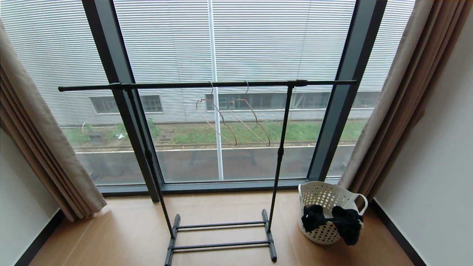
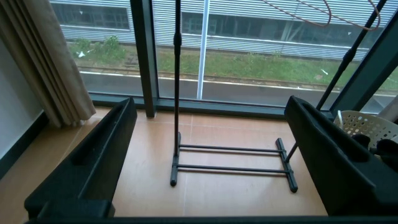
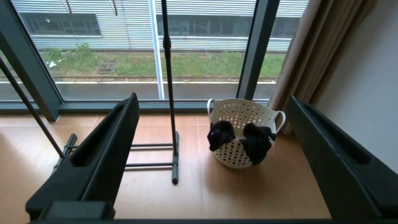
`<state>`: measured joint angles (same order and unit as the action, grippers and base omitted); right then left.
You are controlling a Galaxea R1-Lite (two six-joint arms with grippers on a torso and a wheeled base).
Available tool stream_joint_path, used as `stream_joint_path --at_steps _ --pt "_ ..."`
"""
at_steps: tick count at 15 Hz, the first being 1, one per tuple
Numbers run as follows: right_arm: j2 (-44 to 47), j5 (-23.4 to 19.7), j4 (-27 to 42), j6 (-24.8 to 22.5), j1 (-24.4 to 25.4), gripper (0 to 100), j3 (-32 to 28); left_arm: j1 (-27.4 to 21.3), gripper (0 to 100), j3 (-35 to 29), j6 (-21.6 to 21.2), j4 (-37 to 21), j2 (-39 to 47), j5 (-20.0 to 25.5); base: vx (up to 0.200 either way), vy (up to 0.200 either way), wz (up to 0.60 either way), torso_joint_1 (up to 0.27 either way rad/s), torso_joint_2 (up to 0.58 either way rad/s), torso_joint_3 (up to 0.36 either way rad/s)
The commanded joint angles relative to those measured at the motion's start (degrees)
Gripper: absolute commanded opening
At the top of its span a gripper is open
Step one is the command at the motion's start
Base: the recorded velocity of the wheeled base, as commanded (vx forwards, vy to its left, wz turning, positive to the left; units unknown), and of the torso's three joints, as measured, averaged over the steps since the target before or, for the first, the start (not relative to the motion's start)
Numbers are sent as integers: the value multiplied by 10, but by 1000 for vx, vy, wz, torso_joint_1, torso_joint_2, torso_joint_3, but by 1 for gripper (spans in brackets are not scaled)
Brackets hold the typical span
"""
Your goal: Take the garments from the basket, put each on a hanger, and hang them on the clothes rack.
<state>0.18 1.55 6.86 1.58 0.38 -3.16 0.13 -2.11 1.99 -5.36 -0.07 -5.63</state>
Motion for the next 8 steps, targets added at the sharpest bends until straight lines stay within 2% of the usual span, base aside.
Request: stream_joint_path --at_steps 1,8 --pt "0 0 0 1 1 100 1 0 100 0 1 0 1 -2 0 0 0 0 0 0" --pt "0 1 0 1 0 100 1 0 100 0 0 0 1 3 0 0 0 0 0 0"
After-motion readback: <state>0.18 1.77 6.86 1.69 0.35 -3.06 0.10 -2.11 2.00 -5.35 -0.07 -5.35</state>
